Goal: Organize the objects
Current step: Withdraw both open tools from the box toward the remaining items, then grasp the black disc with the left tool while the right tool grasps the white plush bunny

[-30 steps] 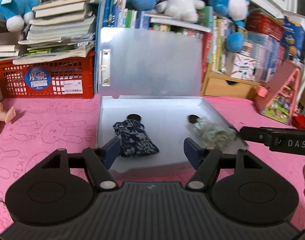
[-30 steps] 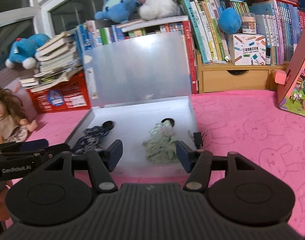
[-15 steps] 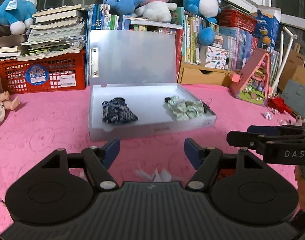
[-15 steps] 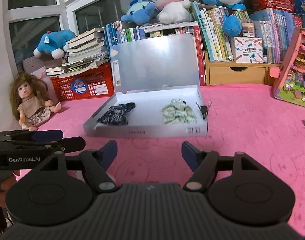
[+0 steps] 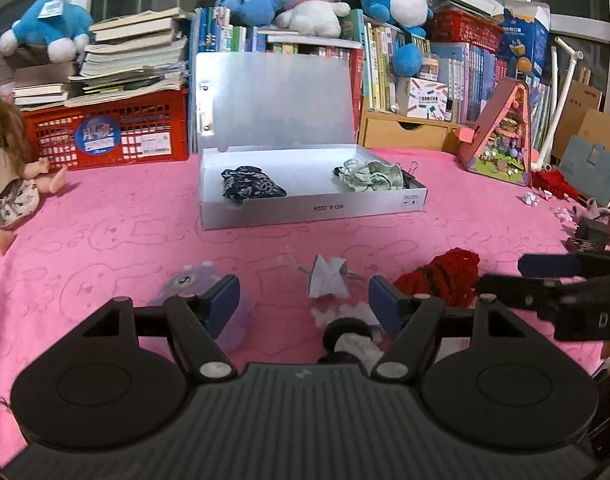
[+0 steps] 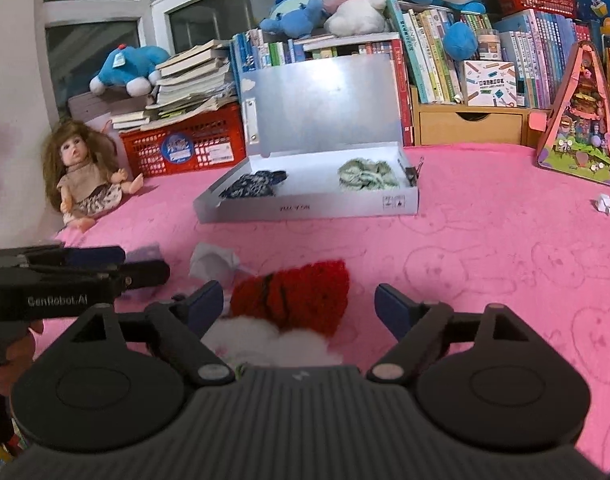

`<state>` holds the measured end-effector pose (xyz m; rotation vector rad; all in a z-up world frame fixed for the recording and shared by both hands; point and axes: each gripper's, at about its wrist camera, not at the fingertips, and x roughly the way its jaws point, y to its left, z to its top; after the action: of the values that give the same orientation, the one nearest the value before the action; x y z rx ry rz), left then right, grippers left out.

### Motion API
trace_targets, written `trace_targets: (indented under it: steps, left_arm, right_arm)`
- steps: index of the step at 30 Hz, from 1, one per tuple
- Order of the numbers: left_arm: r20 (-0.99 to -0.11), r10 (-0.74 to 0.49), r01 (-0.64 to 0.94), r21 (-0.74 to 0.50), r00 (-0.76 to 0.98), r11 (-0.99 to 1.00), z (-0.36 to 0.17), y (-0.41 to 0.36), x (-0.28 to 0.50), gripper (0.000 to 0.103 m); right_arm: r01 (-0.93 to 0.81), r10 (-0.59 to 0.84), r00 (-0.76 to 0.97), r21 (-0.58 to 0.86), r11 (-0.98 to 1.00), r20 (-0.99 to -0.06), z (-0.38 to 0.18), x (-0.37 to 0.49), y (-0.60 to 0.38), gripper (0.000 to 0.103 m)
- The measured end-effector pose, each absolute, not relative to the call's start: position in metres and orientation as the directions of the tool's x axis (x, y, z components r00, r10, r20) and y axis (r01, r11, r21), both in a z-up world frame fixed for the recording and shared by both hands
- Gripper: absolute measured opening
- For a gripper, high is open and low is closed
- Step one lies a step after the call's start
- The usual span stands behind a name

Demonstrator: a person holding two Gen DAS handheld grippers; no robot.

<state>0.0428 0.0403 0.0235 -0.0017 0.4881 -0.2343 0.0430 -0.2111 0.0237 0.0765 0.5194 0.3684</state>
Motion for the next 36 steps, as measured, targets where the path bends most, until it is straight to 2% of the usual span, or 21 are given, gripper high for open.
trace_targets:
  steps: [9,15,25,36]
  left_arm:
    - [-0.466,-0.225,0.228,-0.051,0.856,0.972,0.005,0.041,0.021,0.076]
    - [-0.488,-0.234,0.224,-0.08,0.841,0.971,-0.005,0.043,0.021,0.076]
    - [-0.476,-0.251,0.231,-0.101,0.843,0.968,-0.01,0.04,0.018,0.076]
    - [-0.442,-0.15,0.156,-0.023,0.884,0.987,-0.009,0.053,0.014,0.076]
  right_arm:
    - [-0.358,0.357,0.788,0.098,0.929,-0.501,0.006,0.026,-0.195,0.091]
    - [-0.36,0.352,0.776,0.092,0.929,-0.523,-0.003,0.025,-0.19,0.091]
    - [-0.346,0.354,0.765,0.12,0.931,-0.539,-0.008,0.029,-0.195,0.091]
    - [-0.299,0.315,0.801,0.116,0.947,-0.508,-0.006,0.027,-0.198,0.09]
